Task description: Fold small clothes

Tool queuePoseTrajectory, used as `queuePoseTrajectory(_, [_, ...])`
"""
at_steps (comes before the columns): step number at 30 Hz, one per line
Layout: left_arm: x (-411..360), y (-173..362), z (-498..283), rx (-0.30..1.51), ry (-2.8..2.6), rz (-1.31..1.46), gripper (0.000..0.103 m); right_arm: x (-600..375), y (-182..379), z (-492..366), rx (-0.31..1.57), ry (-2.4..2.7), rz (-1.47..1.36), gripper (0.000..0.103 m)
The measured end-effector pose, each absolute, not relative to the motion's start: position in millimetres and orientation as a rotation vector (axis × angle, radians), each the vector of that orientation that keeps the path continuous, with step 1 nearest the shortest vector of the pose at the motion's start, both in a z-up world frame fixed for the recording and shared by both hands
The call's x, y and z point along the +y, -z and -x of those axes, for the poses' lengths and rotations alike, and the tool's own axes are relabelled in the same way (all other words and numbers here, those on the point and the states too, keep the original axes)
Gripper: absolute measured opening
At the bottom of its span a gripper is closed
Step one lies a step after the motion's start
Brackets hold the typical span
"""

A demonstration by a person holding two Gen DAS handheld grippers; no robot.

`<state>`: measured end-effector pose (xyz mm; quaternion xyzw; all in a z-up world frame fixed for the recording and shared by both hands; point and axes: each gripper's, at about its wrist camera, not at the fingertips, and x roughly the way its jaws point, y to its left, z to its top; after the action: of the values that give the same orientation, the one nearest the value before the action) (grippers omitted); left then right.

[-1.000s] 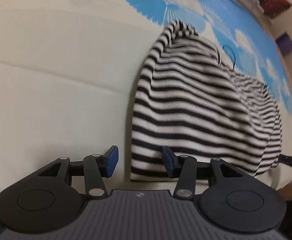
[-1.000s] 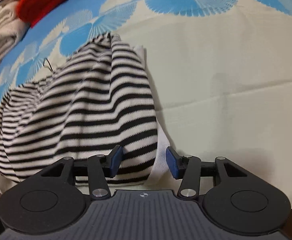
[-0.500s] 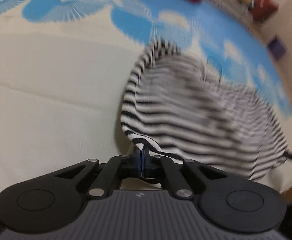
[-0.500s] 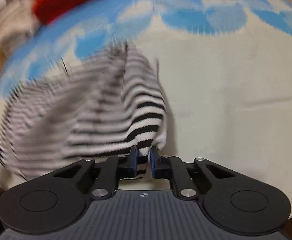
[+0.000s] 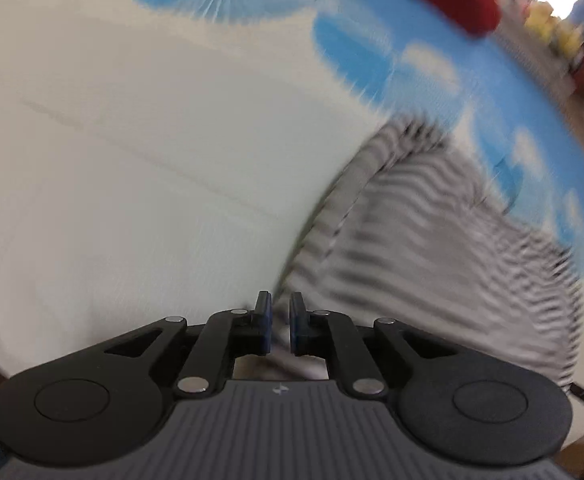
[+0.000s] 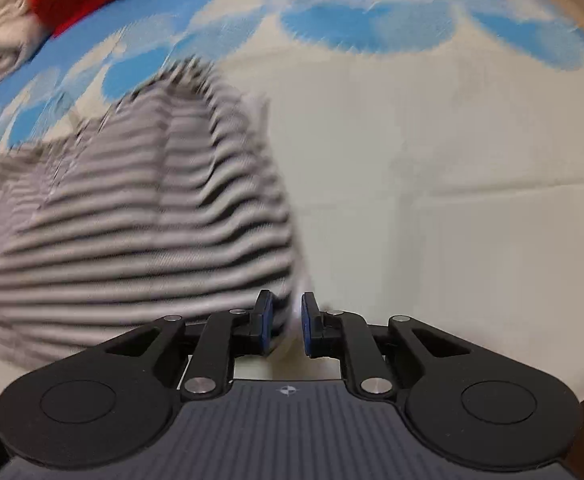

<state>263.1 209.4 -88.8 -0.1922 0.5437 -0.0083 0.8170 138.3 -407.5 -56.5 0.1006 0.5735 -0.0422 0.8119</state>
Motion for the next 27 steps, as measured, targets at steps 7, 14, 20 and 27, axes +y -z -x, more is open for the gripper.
queuePoseTrajectory(7, [155, 84, -278, 1.175, 0.282, 0.317, 0.015, -401, 35, -138, 1.060, -0.056, -0.273, 0.034])
queuePoseTrajectory(14, [115, 127, -297, 1.334, 0.216, 0.219, 0.032, -368, 86, -154, 1.344, -0.005, -0.065, 0.043])
queuePoseTrajectory(20, [115, 102, -305, 1.219, 0.191, 0.295, 0.033, -362, 60, -161, 1.195, 0.044, -0.070, 0.045])
queuePoseTrajectory(27, [83, 88, -306, 1.150, 0.219, 0.214, 0.033, -327, 28, -170, 0.956, -0.135, -0.104, 0.046])
